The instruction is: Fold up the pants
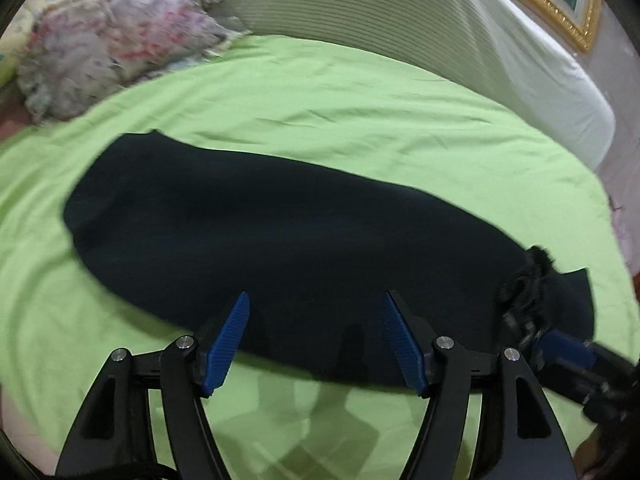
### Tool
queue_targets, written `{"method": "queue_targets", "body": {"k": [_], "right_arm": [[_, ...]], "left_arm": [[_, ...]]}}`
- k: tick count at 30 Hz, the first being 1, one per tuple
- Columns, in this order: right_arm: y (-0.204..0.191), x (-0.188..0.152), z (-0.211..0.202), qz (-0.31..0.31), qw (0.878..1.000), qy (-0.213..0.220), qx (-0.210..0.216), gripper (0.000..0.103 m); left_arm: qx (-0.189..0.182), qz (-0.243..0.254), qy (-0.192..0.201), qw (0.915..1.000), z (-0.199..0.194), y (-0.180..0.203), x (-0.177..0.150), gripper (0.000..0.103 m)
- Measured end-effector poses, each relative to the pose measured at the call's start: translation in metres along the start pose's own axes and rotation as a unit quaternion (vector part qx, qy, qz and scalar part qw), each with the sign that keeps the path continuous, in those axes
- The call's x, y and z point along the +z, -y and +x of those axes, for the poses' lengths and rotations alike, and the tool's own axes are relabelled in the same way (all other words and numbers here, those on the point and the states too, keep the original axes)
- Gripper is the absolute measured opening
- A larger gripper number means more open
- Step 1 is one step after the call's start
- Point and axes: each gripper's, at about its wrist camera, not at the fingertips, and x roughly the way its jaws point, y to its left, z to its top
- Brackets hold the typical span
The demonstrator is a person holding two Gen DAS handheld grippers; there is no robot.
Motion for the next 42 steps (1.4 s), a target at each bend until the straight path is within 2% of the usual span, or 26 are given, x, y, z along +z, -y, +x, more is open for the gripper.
{"method": "queue_targets", "body": {"k": [6, 10, 17, 24, 27, 31, 36, 39, 42], "right_arm": [[-0.02, 0.012, 0.016, -0.021, 1.0, -0.01, 0.015, 0.053], [-0.029, 0.019, 0.023, -0.032, 0.999, -0.015, 0.017, 0.059], [-0.042, 0.038, 0.045, -0.047, 0.998, -0.029, 0.019, 0.06], [-0.063, 0.063, 0.072, -0.079, 0.995, -0.045, 0.027, 0.06], [-0.074, 0.076, 0.088, -0.094, 0.993, -0.055, 0.036, 0.06], [-0.086, 0.091, 0.107, -0.106, 0.991, -0.066, 0.047, 0.06], [-0.096, 0.108, 0.126, -0.121, 0.988, -0.076, 0.057, 0.061], [-0.099, 0.117, 0.134, -0.125, 0.987, -0.081, 0.063, 0.061], [-0.104, 0.126, 0.139, -0.129, 0.986, -0.082, 0.069, 0.061]], "left_arm": [[0.039, -0.011, 0.005, 0.9992, -0.006, -0.027, -0.009, 0.073], [0.063, -0.024, 0.008, 0.9977, -0.011, -0.05, -0.014, 0.074], [0.074, -0.079, 0.01, 0.9941, -0.019, -0.092, -0.022, 0.074], [0.072, -0.152, 0.003, 0.9858, -0.02, -0.139, -0.024, 0.075], [0.055, -0.189, 0.001, 0.9805, -0.021, -0.159, -0.024, 0.075], [0.012, -0.239, 0.0, 0.971, -0.022, -0.179, -0.021, 0.075], [-0.013, -0.267, -0.005, 0.9636, -0.017, -0.189, -0.016, 0.076], [-0.042, -0.292, -0.008, 0.9554, -0.017, -0.195, -0.014, 0.076], [-0.088, -0.323, -0.004, 0.9423, -0.022, -0.203, -0.015, 0.076]]}}
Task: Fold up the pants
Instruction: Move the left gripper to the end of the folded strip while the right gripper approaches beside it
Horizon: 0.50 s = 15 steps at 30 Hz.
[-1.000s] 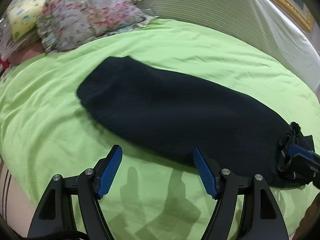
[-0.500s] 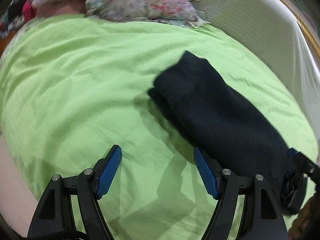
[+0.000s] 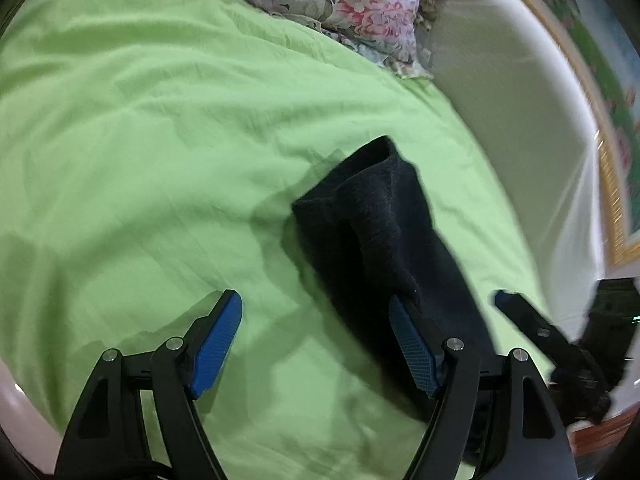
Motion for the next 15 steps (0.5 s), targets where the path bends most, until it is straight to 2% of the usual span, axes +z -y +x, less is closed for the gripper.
{"method": "queue_targets", "body": {"k": [5, 7, 10, 13, 15], "right_arm": [[0.002, 0.013, 0.008, -0.005, 1.0, -0.003, 0.01, 0.061], [0.002, 0.017, 0.013, -0.007, 1.0, -0.007, 0.012, 0.061], [-0.001, 0.029, 0.026, -0.021, 1.0, -0.015, 0.011, 0.061], [-0.004, 0.046, 0.044, -0.043, 0.998, -0.034, 0.019, 0.061], [-0.005, 0.054, 0.054, -0.058, 0.997, -0.048, 0.027, 0.061]], "left_arm": [[-0.039, -0.028, -0.008, 0.9988, -0.011, -0.009, 0.001, 0.076], [-0.067, -0.051, -0.014, 0.9964, -0.009, -0.01, 0.003, 0.077], [-0.034, -0.044, -0.015, 0.9983, 0.001, -0.006, 0.009, 0.078], [-0.032, -0.061, -0.033, 0.9971, 0.023, -0.007, 0.016, 0.078], [-0.029, -0.058, -0.022, 0.9977, 0.029, -0.004, 0.021, 0.079]]}}
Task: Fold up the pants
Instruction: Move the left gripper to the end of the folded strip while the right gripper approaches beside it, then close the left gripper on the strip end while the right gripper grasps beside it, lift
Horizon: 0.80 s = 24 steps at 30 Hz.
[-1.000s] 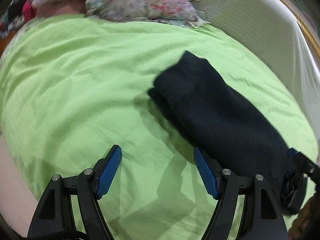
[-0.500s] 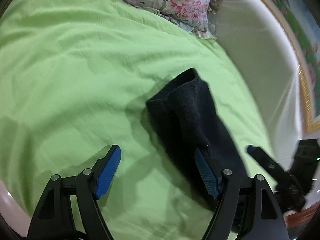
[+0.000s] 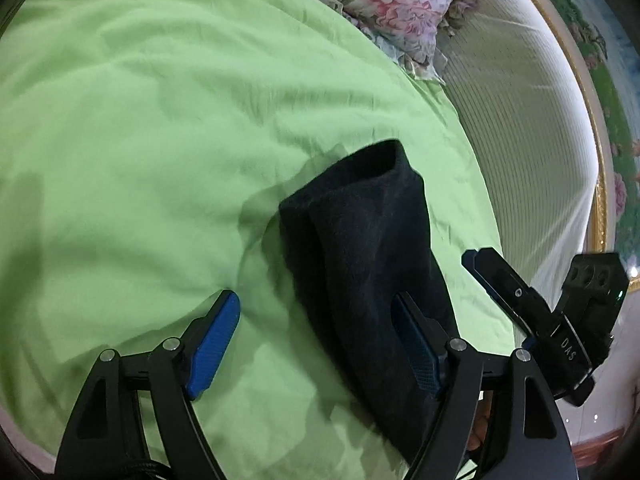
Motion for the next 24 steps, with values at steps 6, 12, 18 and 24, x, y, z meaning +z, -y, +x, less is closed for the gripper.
{"method": "queue_targets", "body": {"k": [6, 12, 18, 24], "right_arm": [[0.004, 0.026, 0.034, -0.051, 0.996, -0.061, 0.043, 0.061], [0.001, 0.037, 0.069, -0.095, 0.985, -0.124, 0.073, 0.061], [0.003, 0.036, 0.096, -0.094, 0.98, -0.15, 0.089, 0.046], [0.009, 0.031, 0.076, -0.072, 0.983, -0.121, 0.115, 0.027]], "left_arm": [[-0.003, 0.007, 0.03, 0.9995, 0.008, 0.005, -0.001, 0.085], [-0.005, 0.014, 0.072, 0.9973, 0.013, 0.005, -0.004, 0.074], [-0.004, 0.003, 0.08, 0.9968, 0.016, -0.005, -0.001, 0.046], [-0.011, 0.022, 0.078, 0.9967, 0.019, -0.003, -0.003, 0.029]]}}
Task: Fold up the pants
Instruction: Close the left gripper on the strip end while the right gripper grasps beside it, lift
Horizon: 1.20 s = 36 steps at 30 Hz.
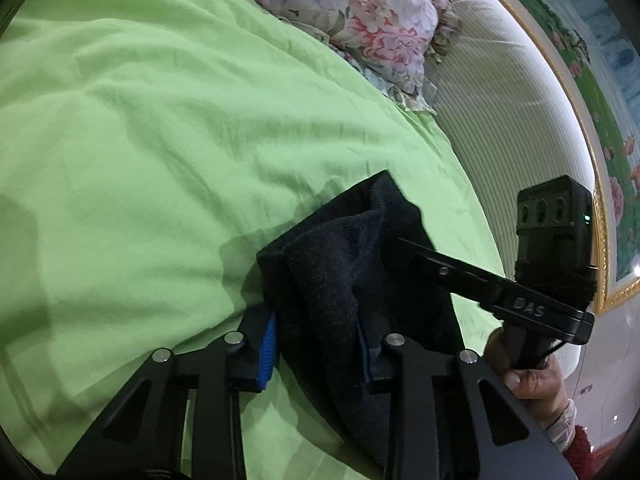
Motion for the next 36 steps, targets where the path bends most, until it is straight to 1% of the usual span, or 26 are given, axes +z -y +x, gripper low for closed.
{"method": "queue_targets", "body": {"k": [2, 5, 10, 13, 16, 19, 24, 30, 36], "right_arm": [[-0.005, -0.004, -0.011, -0.001, 1.0, 0.014, 0.003, 0.025], [-0.013, -0.007, -0.03, -0.006, 0.999, 0.033, 0.001, 0.024], [-0.02, -0.016, -0.069, 0.0, 0.997, 0.078, -0.006, 0.024], [-0.025, -0.031, -0.096, 0.011, 0.993, 0.117, -0.005, 0.024], [-0.03, -0.05, -0.12, 0.02, 0.989, 0.143, -0.01, 0.023], [-0.032, -0.073, -0.147, 0.035, 0.985, 0.169, -0.013, 0.023], [-0.032, -0.108, -0.181, 0.052, 0.979, 0.197, -0.027, 0.022], [-0.022, -0.151, -0.214, 0.081, 0.968, 0.235, -0.037, 0.021], [-0.014, -0.191, -0.236, 0.109, 0.957, 0.266, -0.04, 0.02]], "left_arm": [[-0.008, 0.002, -0.004, 1.0, -0.001, 0.003, 0.0, 0.027], [-0.021, 0.007, -0.006, 0.9997, -0.007, 0.011, 0.001, 0.024], [-0.052, 0.038, 0.001, 0.9979, -0.027, 0.038, -0.002, 0.02], [-0.076, 0.055, 0.008, 0.9956, -0.041, 0.057, -0.008, 0.019], [-0.089, 0.081, 0.01, 0.9927, -0.051, 0.078, -0.015, 0.019], [-0.106, 0.11, 0.006, 0.9883, -0.057, 0.103, -0.025, 0.019], [-0.13, 0.145, -0.008, 0.9808, -0.064, 0.137, -0.044, 0.018], [-0.161, 0.203, -0.034, 0.9652, -0.068, 0.182, -0.083, 0.018], [-0.174, 0.243, -0.061, 0.9523, -0.062, 0.216, -0.119, 0.018]]}}
